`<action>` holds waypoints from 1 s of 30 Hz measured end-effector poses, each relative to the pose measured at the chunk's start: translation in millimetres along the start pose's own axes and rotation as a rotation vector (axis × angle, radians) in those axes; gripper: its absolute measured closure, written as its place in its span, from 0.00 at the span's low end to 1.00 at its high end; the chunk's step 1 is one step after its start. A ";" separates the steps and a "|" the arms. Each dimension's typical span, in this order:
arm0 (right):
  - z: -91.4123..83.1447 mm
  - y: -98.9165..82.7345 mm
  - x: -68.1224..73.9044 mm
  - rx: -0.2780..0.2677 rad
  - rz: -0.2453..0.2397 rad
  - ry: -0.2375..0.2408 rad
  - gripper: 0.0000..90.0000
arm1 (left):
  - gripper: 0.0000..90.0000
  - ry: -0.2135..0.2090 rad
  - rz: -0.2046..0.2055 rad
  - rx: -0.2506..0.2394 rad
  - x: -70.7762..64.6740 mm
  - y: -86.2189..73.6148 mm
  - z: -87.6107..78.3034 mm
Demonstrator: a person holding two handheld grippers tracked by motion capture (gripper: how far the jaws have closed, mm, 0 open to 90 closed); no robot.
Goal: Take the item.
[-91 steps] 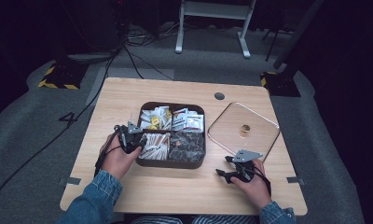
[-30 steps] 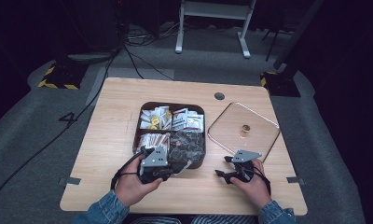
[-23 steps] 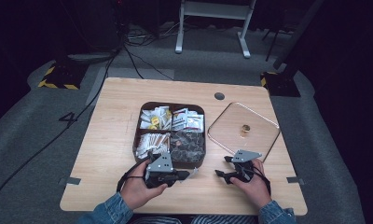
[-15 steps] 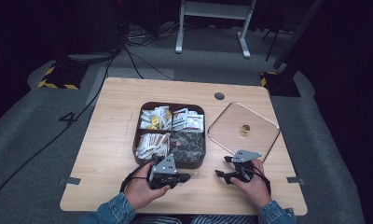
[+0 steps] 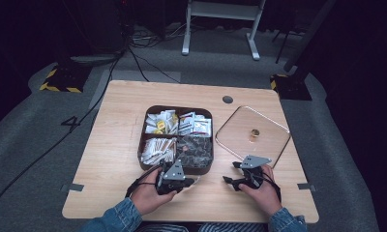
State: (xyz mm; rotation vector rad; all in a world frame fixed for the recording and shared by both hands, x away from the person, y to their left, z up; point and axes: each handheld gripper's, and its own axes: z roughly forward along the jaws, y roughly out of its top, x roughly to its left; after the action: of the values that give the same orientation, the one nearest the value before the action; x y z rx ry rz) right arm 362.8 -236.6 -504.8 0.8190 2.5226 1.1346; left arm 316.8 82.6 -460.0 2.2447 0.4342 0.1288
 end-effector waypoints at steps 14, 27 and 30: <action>0.0 0.0 0.0 0.000 0.000 0.000 0.30 | 0.93 -0.078 -0.057 0.022 2.5 -5.7 9.3; 0.1 0.0 0.0 0.001 -0.001 0.002 0.30 | 0.58 -0.055 -0.145 -0.099 10.0 -6.2 -5.4; 0.0 0.0 0.1 0.001 -0.001 0.002 0.30 | 0.53 -0.011 -0.142 -0.125 12.2 -7.4 -15.5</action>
State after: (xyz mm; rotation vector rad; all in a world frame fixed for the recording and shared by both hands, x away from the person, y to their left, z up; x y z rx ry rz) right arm 362.7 -236.5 -504.8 0.8171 2.5247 1.1342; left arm 322.5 102.4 -456.1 2.0837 0.5622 0.0677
